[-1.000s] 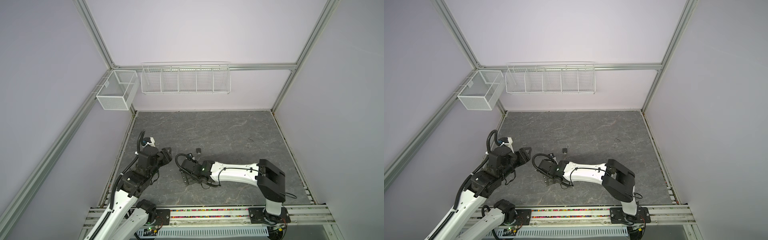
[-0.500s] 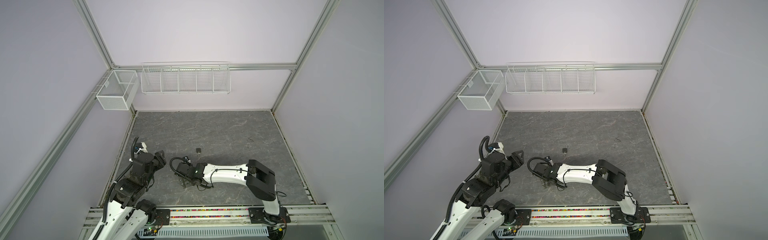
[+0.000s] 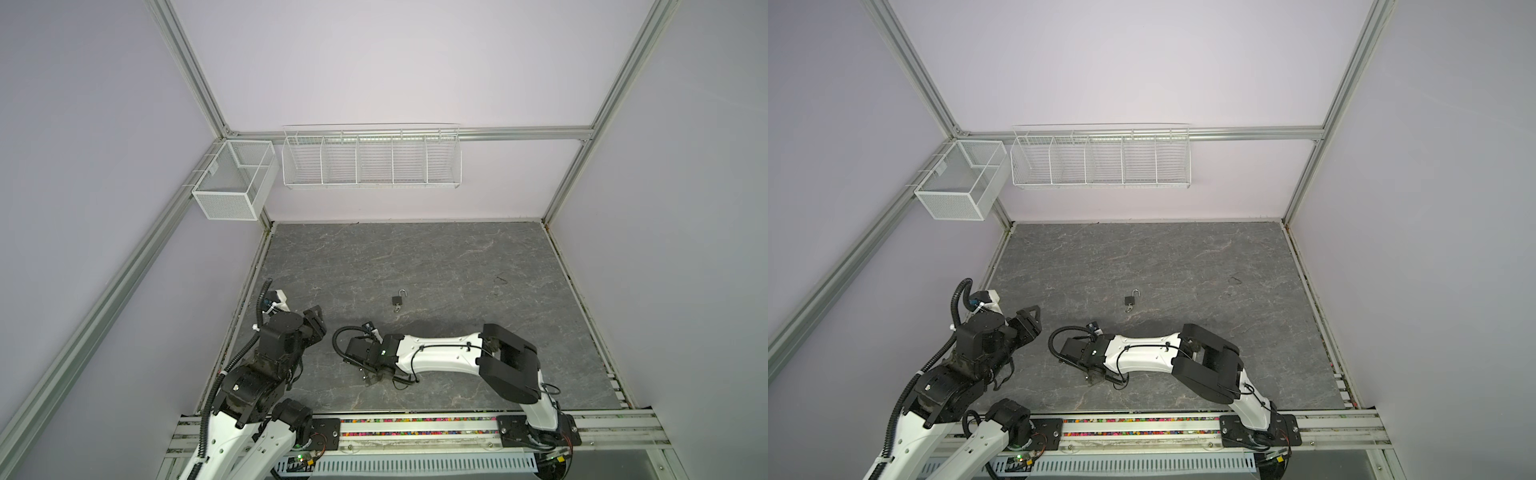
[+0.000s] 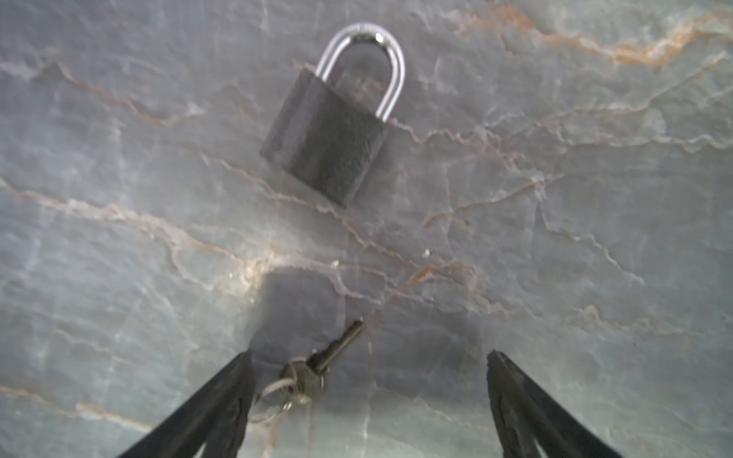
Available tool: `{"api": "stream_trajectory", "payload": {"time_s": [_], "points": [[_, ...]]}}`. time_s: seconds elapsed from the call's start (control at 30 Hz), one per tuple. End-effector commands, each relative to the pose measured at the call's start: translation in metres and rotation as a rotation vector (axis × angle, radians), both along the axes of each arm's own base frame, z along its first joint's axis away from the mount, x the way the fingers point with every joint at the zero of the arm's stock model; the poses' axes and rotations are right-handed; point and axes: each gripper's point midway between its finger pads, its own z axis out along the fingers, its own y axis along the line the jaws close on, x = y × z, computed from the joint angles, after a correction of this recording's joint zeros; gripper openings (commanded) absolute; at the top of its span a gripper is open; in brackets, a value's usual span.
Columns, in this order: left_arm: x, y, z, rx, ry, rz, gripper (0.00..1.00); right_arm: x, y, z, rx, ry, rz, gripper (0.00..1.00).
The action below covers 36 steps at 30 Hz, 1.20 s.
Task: Unlock with the key
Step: 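Move the right gripper over the loose silver key on the table, then lower the right gripper and close it on the silver key's ring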
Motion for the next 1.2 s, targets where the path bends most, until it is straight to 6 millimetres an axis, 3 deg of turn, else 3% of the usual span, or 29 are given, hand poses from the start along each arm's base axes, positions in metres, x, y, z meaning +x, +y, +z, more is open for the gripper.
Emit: {"api": "stream_trajectory", "payload": {"time_s": [0.0,0.3,0.47,0.6,0.7,1.07,1.17], "points": [[0.003,-0.008,-0.007,-0.019,0.017,-0.029,0.65,-0.007,-0.034,0.008,-0.062,-0.007,-0.043,0.92],[0.01,-0.025,-0.013,-0.051,0.034,-0.091,0.65,-0.01,-0.074,0.025,-0.105,-0.032,-0.041,0.93],[0.011,-0.028,-0.013,-0.06,0.034,-0.101,0.64,-0.024,-0.044,0.044,0.001,-0.042,0.098,0.94],[0.01,-0.025,-0.012,-0.053,0.033,-0.092,0.64,-0.029,-0.023,0.044,0.083,0.004,0.142,0.99],[0.009,-0.025,-0.013,-0.053,0.039,-0.091,0.65,-0.027,-0.013,0.045,0.085,-0.015,0.244,0.95],[0.012,-0.025,-0.016,-0.048,0.052,-0.082,0.65,-0.015,-0.024,0.032,0.043,0.035,0.567,0.68],[0.012,-0.023,-0.015,-0.056,0.041,-0.066,0.65,-0.012,-0.023,0.032,0.037,0.036,0.625,0.66]]}}
